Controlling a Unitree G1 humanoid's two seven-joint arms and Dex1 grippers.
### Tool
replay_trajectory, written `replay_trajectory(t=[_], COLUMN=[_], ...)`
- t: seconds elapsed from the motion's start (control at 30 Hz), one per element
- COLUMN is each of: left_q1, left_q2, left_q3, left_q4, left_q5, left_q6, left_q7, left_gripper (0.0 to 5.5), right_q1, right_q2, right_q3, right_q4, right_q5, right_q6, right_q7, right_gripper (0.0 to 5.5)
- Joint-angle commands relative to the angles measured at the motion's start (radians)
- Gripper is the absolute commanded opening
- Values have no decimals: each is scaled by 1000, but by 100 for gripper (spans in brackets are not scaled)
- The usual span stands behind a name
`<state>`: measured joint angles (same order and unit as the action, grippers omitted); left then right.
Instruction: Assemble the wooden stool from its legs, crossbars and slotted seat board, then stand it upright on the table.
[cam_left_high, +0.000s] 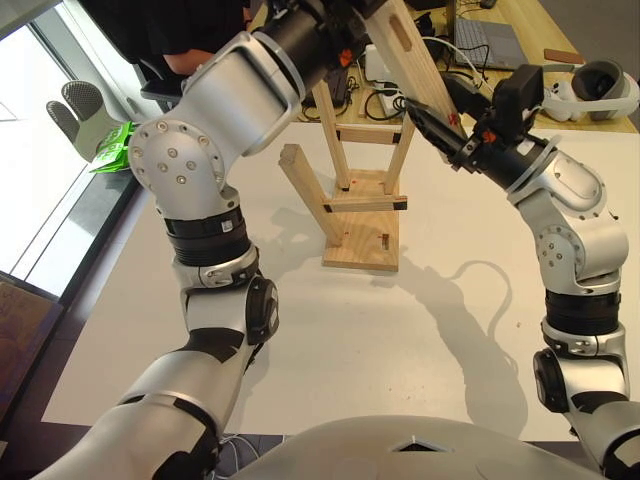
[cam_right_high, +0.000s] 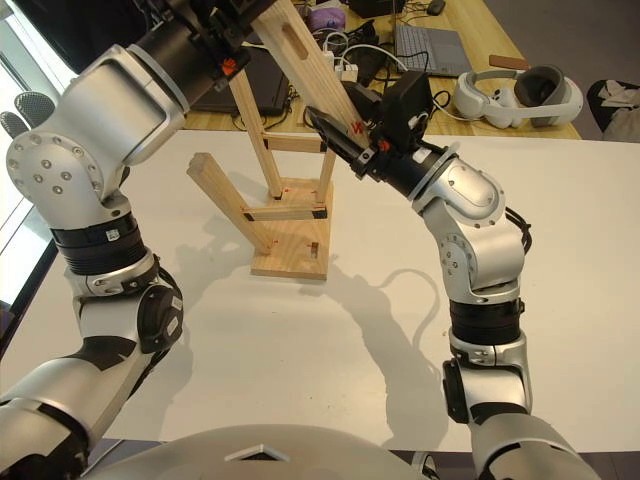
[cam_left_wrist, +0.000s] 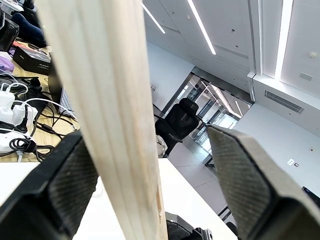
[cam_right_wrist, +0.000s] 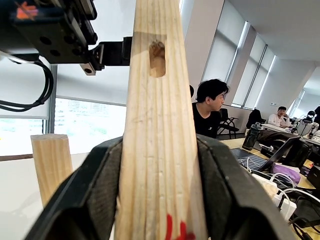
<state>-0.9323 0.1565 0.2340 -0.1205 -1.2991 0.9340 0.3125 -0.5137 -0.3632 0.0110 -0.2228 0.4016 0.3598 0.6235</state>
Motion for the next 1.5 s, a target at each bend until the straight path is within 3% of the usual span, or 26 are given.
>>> replay_trajectory(t=[0.03,0.33,0.57,0.87,1.5], left_q1=[-6,-10,-11,-12,6], left_q2=[7,-6,1,3,12], left_q3=[0,25,35,24,-20], left_q4=[-12,-1,-12,-17,-58], left_q5=[-8,-35,-83,-112,-62], left_q6=[10,-14,-4,-5,-19], left_q7=[-2,3,38,50,9], left_gripper=[358,215,136,131,131], right_q1=[5,1,-10,-7,-34], right_q2=[-6,-18,-9,-1,21], right_q3=[13,30,45,63,62], right_q4=[4,44,74,91,101], right_q5=[-27,-125,-222,-288,-281], right_q6=[-37,-149,-273,-350,-312], right_q7=[11,3,-29,-53,-92], right_gripper=[203,203,203,203,203])
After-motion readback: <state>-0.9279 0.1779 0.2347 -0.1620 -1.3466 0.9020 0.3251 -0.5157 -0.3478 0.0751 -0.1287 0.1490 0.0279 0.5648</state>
